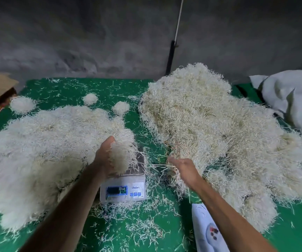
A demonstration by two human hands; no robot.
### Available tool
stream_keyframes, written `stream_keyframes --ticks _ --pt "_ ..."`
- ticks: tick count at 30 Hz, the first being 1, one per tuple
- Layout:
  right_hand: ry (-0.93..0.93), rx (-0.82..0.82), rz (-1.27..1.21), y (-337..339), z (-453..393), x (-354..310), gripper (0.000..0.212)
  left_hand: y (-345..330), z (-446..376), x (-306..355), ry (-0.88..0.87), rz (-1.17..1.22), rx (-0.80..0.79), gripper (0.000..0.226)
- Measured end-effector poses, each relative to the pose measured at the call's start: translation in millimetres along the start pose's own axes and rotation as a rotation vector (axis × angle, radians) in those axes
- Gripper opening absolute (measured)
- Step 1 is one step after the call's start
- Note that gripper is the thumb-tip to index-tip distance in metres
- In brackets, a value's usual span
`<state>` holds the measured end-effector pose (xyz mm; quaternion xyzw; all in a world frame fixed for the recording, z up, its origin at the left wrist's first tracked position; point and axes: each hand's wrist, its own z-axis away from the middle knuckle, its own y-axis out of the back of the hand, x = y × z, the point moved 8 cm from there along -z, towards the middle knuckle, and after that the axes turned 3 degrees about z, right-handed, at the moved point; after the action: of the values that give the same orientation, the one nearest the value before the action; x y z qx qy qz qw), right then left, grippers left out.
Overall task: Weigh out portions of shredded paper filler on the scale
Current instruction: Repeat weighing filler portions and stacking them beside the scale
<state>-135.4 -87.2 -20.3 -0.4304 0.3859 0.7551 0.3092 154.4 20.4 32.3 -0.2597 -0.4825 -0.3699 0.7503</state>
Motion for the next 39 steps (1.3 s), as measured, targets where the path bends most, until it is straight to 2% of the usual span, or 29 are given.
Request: stream_keyframes --ticks 2,3,4,6,8,11,13,14,16,17,18,19,20,21,24,25,26,27,33,37,39 --pt "-0.111 0.212 -0.063 26 -10 5 0.049 -8 2 -2 -0.011 -0.050 -0.069 0.031" --pt "-0.112 0.307 -0.080 38 -14 3 0.052 -6 2 -3 -0.040 -0.090 -0.034 0.033" --pt "-0.076 0.387 -0.102 48 -19 -3 0.057 -6 1 -4 -0.063 -0.129 -0.016 0.034" --pt "0.022 0.447 -0.129 60 -27 -24 0.058 0 -2 -12 -0.100 -0.181 0.040 0.040" --pt "0.087 0.420 -0.044 62 -34 -46 0.052 2 0 -16 -0.096 -0.212 0.027 0.040" --pt "0.140 0.371 0.385 55 -36 -58 0.045 -4 9 -13 -0.091 -0.165 0.030 0.023" --pt "0.264 0.308 0.564 29 -24 -73 0.032 -16 12 -2 -0.138 -0.222 -0.014 0.027" --pt "0.330 0.228 0.549 9 -19 -80 0.029 -19 15 4 -0.153 -0.288 -0.027 0.028" --pt "0.367 -0.003 0.361 -38 -7 -93 0.029 -25 19 6 -0.149 -0.352 -0.146 0.019" --pt "0.339 -0.094 0.241 -60 -2 -99 0.031 -28 17 -2 -0.060 -0.187 -0.190 0.030" --pt "0.294 -0.150 0.152 -79 0 -101 0.030 -25 15 -9 -0.014 -0.103 -0.161 0.044" --pt "0.257 -0.173 0.086 -96 2 -104 0.026 -23 13 -13 0.031 -0.035 -0.132 0.038" --pt "0.232 -0.164 0.054 -108 2 -104 0.022 -18 17 -8 0.032 -0.036 -0.079 0.017" --pt "0.209 -0.136 0.048 -117 0 -103 0.020 -14 15 -11 0.052 -0.108 -0.054 0.009" --pt "0.124 0.009 0.133 -126 -13 -96 0.023 8 -1 -24 0.167 -0.174 0.074 0.090" --pt "0.087 0.057 0.092 -123 -18 -92 0.024 18 -5 -26 0.132 -0.216 0.111 0.104" --pt "0.050 0.097 0.023 -120 -26 -86 0.022 26 -7 -23 0.101 -0.241 0.145 0.108" --pt "0.015 0.134 -0.054 -116 -32 -82 0.016 36 -13 -26 0.080 -0.248 0.158 0.108" --pt "-0.134 0.272 -0.270 -112 -57 -57 0.031 62 -41 -37 0.095 -0.060 0.171 0.095" --pt "-0.067 0.273 -0.187 -122 -61 -53 0.024 55 -55 -43 0.068 -0.003 0.078 0.067" --pt "-0.068 0.192 -0.073 -129 -63 -47 0.024 58 -62 -48 0.010 -0.075 0.077 0.073"
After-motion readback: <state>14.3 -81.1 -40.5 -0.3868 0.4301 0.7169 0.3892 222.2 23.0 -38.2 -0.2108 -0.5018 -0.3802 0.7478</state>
